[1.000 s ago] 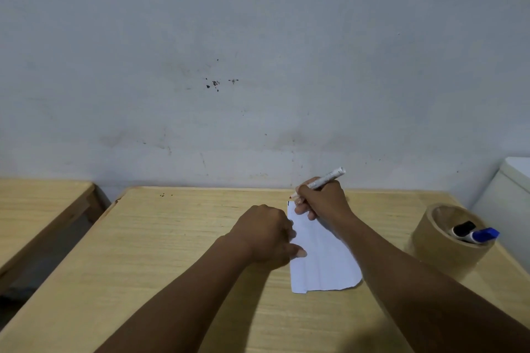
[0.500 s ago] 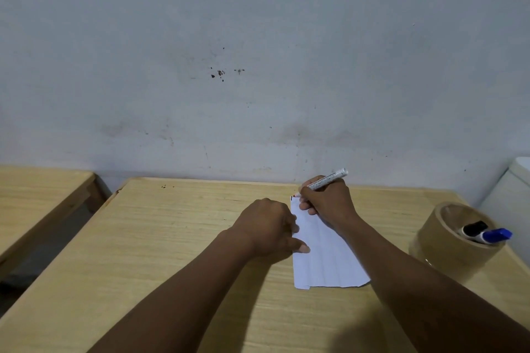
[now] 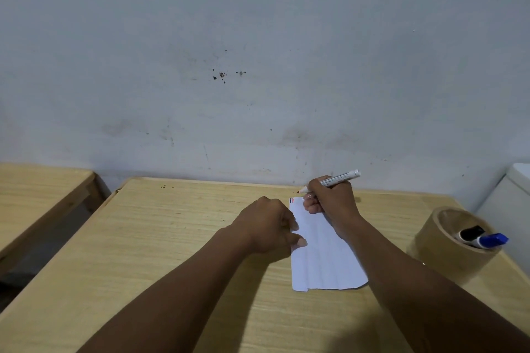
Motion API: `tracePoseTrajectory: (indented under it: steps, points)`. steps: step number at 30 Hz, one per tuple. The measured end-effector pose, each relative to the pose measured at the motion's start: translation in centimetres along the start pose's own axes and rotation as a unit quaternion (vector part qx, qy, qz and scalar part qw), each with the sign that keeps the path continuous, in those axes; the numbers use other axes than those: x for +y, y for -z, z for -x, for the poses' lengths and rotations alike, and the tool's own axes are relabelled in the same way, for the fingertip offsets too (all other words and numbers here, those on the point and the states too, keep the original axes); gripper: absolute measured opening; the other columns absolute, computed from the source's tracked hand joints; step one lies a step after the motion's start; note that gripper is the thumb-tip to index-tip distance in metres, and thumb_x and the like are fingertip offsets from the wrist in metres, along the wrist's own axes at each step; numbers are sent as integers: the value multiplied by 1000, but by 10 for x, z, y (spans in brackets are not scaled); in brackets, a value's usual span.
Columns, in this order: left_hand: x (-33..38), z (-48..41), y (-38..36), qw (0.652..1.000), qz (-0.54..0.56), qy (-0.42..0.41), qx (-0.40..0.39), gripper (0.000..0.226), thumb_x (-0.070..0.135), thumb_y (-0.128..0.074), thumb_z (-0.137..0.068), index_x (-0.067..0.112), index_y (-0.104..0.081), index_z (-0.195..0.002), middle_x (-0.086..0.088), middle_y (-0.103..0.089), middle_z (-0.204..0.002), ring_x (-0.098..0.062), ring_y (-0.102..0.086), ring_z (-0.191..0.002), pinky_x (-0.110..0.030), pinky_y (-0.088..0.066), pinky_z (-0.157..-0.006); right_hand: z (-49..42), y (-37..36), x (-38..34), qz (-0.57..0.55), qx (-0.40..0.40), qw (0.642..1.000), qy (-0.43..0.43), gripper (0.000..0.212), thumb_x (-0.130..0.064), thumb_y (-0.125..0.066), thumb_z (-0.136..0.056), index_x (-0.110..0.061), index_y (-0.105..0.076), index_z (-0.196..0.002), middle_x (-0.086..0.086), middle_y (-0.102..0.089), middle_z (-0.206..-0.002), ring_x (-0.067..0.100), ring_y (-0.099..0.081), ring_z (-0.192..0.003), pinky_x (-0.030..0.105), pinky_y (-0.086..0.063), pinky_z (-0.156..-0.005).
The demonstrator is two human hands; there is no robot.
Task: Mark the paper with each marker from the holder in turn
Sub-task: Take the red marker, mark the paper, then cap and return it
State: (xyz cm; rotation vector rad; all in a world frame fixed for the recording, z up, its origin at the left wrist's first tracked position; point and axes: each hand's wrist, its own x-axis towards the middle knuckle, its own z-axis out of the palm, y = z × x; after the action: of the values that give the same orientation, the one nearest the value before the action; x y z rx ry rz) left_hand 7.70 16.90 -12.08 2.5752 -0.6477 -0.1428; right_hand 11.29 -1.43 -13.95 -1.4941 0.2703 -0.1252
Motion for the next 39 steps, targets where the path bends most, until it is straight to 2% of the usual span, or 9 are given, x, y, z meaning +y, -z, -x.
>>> tracePoseTrajectory:
  steps: [4, 8, 13, 20, 23, 25, 29, 33, 39]
  points:
    - [1, 5, 3, 998, 23, -13, 49, 32, 43, -73, -76, 28, -80, -104, 9, -79, -106, -12, -70, -100, -34, -56, -88, 4, 0, -13, -43, 14, 998, -39, 12, -5, -60, -86, 0, -66, -76, 12, -55, -62, 22, -49, -49, 28, -35, -49]
    - [1, 10, 11, 997, 33, -20, 69, 26, 28, -69, -81, 27, -79, -106, 7, -77, -112, -12, -66, -90, -31, -54, -85, 6, 7, -22, -66, 27, 995, -68, 15, -11, -62, -86, 0, -68, -77, 10, -58, -62, 19, -50, -46, 26, -38, -47]
    - [-8, 15, 18, 997, -31, 10, 68, 36, 23, -61, -84, 24, -73, -118, 3, -69, -123, -18, -63, -112, -37, -53, -93, 12, 13, -45, -111, 48, 990, -77, 13, -13, -62, -86, -8, -61, -75, 8, -59, -63, 14, -48, -44, 23, -28, -44]
    - [-16, 21, 16, 996, -33, 49, 68, 25, 13, -62, -91, 21, -78, -110, 1, -77, -109, -18, -69, -100, -34, -56, -85, 33, 16, -71, -134, -5, 987, -90, 15, -12, -60, -93, -6, -60, -79, 9, -58, -63, 15, -50, -44, 20, -32, -37]
    - [-5, 18, 25, 982, 94, 72, 149, 15, 17, -72, -88, 16, -78, -101, 5, -80, -88, -8, -71, -81, -23, -54, -72, 48, 21, -78, -146, -33, 984, -98, 16, -16, -57, -94, -6, -64, -84, 14, -64, -71, 20, -57, -49, 24, -39, -42]
    - [10, 15, 38, 951, 229, 82, 190, 9, 18, -75, -87, 13, -76, -94, 4, -81, -79, -10, -71, -70, -21, -51, -65, 58, 25, -82, -156, -43, 982, -98, 14, -15, -55, -93, -6, -65, -88, 16, -67, -75, 22, -61, -52, 26, -42, -47]
    - [46, 10, 63, 865, 458, 82, 188, 11, 18, -73, -91, 9, -76, -95, -5, -81, -93, -19, -71, -75, -31, -52, -70, 77, 37, -92, -185, -66, 977, -82, 14, -13, -56, -95, -1, -62, -92, 16, -68, -74, 20, -65, -50, 25, -47, -46]
    - [76, 5, 69, 833, 527, 75, 154, 19, 27, -76, -89, 12, -78, -100, -1, -77, -94, -22, -67, -80, -32, -52, -75, 92, 48, -104, -199, -65, 976, -54, 18, -15, -62, -97, 0, -65, -88, 13, -67, -72, 16, -65, -48, 23, -50, -45]
    - [106, 1, 65, 813, 563, 58, 137, 9, 28, -77, -87, 20, -78, -92, -2, -76, -93, -20, -67, -79, -35, -51, -80, 107, 69, -117, -235, -53, 970, -18, 17, -14, -64, -97, -2, -66, -86, 10, -69, -66, 14, -64, -47, 23, -51, -46]
